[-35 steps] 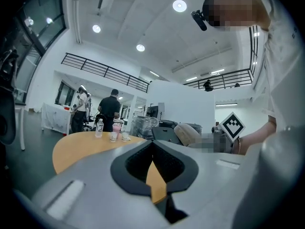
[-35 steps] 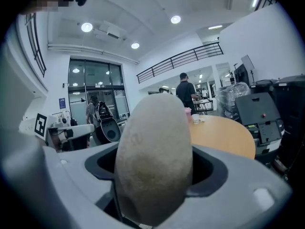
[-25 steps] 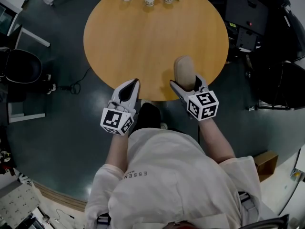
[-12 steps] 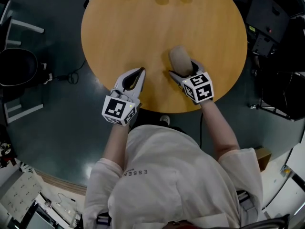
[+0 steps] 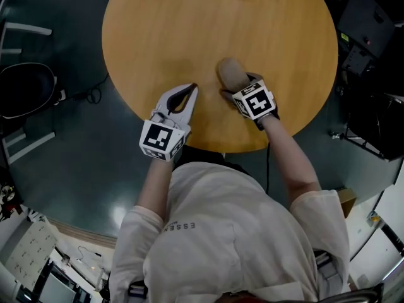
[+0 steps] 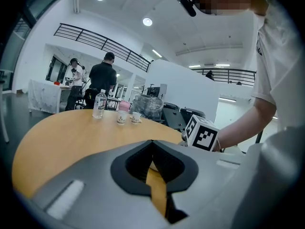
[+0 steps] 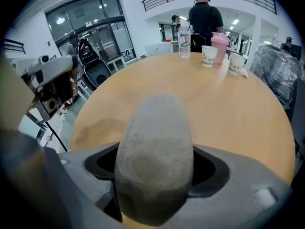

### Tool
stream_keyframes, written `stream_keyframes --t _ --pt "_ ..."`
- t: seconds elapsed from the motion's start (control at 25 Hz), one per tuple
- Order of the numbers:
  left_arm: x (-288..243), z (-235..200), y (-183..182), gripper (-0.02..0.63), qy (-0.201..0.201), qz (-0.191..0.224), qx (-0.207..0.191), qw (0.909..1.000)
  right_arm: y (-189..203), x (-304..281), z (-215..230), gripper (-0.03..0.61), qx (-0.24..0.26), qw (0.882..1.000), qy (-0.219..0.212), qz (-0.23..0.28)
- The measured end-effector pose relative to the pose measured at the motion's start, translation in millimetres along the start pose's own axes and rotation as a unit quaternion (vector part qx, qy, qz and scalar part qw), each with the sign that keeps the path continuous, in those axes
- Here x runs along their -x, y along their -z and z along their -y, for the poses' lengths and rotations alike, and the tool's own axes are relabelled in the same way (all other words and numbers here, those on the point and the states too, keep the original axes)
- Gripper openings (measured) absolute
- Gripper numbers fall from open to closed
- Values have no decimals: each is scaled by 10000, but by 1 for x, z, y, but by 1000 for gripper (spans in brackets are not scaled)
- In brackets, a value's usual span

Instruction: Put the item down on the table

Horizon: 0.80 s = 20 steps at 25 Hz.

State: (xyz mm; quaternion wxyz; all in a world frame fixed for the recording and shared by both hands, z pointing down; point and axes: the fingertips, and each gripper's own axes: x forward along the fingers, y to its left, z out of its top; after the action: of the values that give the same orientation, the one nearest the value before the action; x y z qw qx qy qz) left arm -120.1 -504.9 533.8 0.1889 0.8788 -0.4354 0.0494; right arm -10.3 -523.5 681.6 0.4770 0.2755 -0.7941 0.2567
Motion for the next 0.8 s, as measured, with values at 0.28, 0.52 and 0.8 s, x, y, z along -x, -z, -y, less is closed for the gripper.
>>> stream_keyframes --t 0.28,0.52,0.8 --pt "-1 -5 0 17 -28 -30 66 10000 3 -5 -3 390 213 9993 304 -69" --pt "4 -5 3 17 -40 -149 131 9998 -2 -7 -3 446 -63 9989 365 296" --pt "12 6 -9 17 -32 -45 15 10000 -34 44 1 489 -546 9880 565 1328"
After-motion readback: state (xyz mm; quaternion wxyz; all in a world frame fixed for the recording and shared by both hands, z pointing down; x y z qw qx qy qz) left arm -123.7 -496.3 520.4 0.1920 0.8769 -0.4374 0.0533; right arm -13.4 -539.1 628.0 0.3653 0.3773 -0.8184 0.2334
